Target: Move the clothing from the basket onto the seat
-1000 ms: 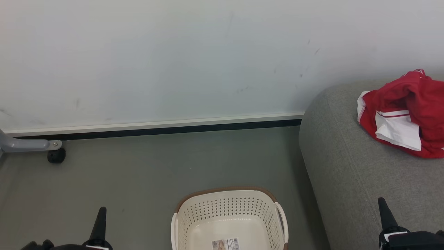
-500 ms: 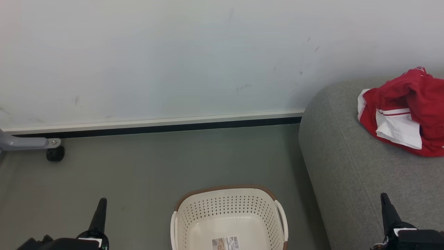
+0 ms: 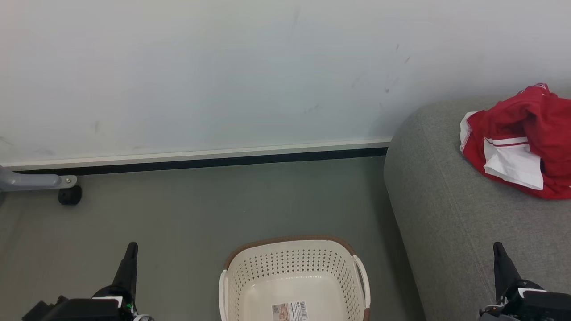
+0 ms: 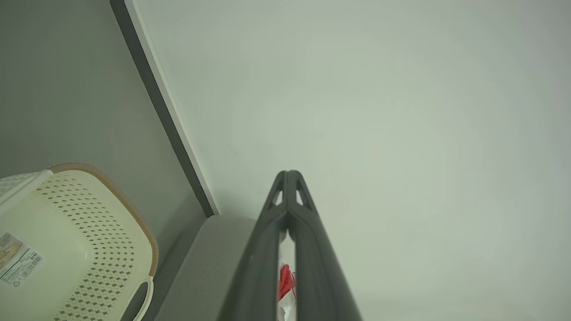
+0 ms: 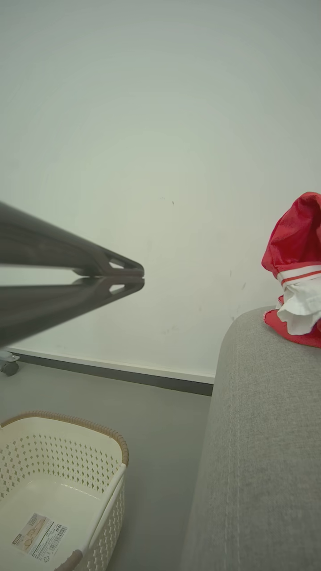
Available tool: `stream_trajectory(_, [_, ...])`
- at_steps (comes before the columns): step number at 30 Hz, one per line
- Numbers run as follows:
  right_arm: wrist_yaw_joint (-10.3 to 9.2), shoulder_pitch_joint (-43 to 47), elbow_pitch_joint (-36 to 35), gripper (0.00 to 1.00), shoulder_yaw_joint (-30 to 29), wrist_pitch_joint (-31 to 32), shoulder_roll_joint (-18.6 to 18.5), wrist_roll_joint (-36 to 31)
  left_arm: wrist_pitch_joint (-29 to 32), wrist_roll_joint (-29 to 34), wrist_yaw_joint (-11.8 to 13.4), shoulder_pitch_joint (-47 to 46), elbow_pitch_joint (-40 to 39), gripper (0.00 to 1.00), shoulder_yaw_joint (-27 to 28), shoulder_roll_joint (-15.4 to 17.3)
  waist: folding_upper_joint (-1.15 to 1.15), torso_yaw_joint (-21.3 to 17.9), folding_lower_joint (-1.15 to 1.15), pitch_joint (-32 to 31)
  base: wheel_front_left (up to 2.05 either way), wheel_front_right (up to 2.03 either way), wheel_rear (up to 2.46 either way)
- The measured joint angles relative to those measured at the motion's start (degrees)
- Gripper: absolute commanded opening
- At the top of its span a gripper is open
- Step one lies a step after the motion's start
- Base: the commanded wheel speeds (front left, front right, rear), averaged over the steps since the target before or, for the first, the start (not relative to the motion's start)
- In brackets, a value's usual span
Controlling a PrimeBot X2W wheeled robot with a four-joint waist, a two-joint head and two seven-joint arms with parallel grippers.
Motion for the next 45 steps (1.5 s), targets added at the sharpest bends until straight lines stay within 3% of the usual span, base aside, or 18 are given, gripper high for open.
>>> stream_trajectory(45, [0.25, -0.46, 0.04, 0.00, -0.04, -0.01, 0.10, 0.04, 0.00, -0.67, -0.03, -0.15, 0.11, 0.00, 0.07, -0.05, -0.01, 0.00, 0.00, -0.01, 0.00, 0.00, 0.00])
